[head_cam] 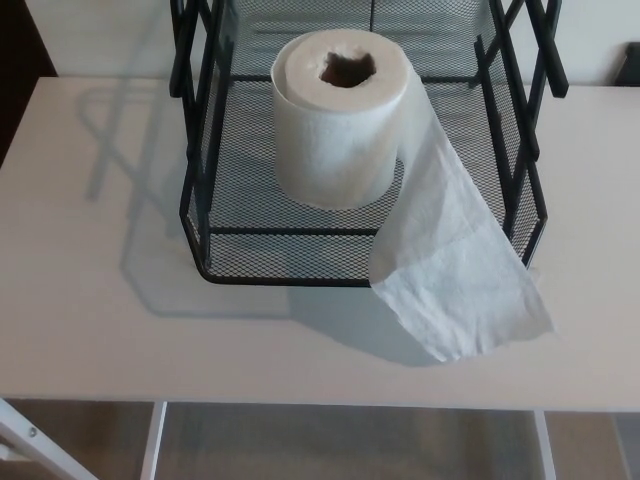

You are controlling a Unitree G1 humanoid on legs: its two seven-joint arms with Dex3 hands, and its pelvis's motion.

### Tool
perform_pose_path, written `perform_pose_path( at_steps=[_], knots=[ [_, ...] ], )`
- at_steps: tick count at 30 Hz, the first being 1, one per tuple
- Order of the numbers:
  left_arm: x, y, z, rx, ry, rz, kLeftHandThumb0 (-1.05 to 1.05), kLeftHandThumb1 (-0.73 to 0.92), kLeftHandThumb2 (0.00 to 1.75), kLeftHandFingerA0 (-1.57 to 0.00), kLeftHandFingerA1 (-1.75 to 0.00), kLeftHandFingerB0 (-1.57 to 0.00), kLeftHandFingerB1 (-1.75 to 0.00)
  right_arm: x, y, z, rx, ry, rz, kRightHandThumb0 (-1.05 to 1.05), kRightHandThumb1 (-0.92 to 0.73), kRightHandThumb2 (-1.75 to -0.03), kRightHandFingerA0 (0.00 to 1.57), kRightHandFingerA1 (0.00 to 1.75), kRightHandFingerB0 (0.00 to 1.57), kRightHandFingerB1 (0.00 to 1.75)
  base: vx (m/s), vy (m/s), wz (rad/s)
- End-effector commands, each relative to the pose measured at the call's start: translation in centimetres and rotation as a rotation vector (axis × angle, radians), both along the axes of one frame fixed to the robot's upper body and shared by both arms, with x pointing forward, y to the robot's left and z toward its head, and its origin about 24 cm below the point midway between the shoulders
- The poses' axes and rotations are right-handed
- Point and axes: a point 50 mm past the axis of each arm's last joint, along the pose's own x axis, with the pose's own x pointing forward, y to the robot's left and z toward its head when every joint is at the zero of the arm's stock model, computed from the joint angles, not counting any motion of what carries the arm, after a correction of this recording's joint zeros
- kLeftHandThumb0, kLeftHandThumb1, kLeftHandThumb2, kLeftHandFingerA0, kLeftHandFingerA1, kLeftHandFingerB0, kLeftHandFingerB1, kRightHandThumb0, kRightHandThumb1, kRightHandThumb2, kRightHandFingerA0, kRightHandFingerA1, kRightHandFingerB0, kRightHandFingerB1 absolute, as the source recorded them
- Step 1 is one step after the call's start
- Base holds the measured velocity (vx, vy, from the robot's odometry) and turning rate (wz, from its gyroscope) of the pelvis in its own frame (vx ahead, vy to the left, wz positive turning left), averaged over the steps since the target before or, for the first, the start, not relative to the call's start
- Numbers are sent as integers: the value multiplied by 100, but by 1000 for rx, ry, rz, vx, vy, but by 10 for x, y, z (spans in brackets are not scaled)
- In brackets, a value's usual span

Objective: The robot walks towards a desk on which a file tray is kept in the middle and a toilet paper roll is kept on its right. The robot uses its right hand to hook on finger in the gap of the roll and grabs it, lifts it and places it on the tray.

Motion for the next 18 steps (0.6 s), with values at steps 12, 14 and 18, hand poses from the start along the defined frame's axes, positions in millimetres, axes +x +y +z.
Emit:
perform_pose_path(
  at_steps=[12, 14, 18],
  knots=[
    [-4, 4, 3, 9, -7, 25, -77, 71, 104, -29, -55, -13, -45, -4, -2, -9, 79, 39, -234, -30, -57, -62, 4, 83, 11, 48, 0, 0, 0],
    [-4, 4, 3, 10, -16, 9, -77, 72, 103, -29, -55, -14, -46, -4, -3, -7, 49, 52, -222, -17, -51, -62, 14, 89, 15, 47, 0, 0, 0],
    [-4, 4, 4, 5, -19, 12, -77, 72, 102, -26, -54, -14, -46, -8, -1, -5, -605, 680, 709, -61, -69, -61, 34, 73, 45, 38, 0, 0, 0]
  ],
)
